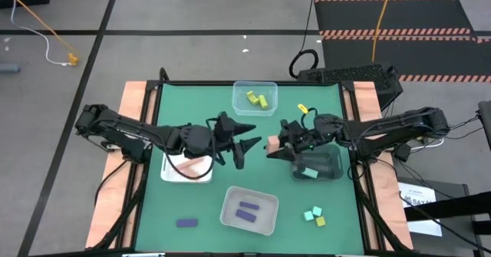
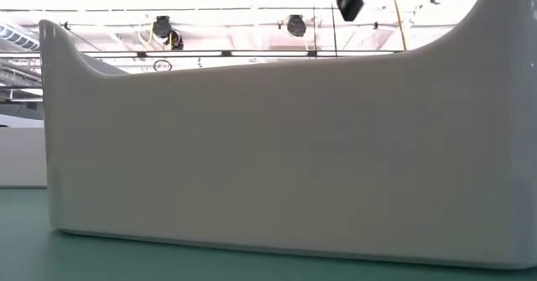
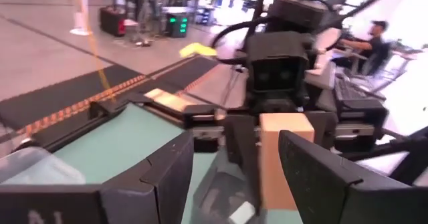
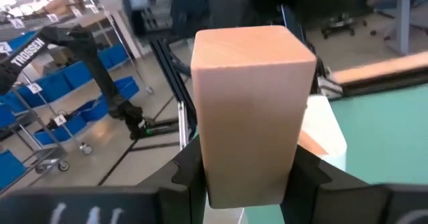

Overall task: Sort & place blocks by color
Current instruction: Put the light brown block into the white bin

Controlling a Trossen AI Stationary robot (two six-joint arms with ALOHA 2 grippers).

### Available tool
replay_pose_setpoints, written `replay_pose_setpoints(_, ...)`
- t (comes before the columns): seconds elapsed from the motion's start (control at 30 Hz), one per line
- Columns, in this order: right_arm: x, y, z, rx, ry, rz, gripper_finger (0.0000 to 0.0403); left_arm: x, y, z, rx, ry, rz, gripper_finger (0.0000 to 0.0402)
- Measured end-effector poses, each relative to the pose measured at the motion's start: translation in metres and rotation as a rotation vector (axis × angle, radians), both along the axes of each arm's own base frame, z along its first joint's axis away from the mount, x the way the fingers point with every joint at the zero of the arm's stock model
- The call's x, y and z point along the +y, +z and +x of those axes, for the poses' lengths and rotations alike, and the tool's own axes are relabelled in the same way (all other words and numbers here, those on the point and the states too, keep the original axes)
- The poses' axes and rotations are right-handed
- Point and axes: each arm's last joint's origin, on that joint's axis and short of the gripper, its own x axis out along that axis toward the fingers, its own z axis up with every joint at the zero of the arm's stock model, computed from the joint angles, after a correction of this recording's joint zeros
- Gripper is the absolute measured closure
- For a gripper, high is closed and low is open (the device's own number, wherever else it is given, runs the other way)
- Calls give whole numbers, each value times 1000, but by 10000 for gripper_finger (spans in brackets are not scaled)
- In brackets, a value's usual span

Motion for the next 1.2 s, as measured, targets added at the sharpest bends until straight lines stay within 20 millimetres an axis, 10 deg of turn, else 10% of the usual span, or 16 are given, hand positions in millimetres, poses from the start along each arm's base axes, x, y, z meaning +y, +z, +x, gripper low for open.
replay_pose_setpoints(0.73, -8, -14, 19, -27, -30, -53, 289, 3, -37, 34, 50, -88, 11, 186)
replay_pose_setpoints(0.97, -8, -19, 19, 27, -26, -57, 288, 6, -38, 35, 53, -94, 9, 268)
replay_pose_setpoints(1.2, -8, -26, 13, 156, -26, -1, 170, 7, -37, 35, 41, -83, -5, 269)
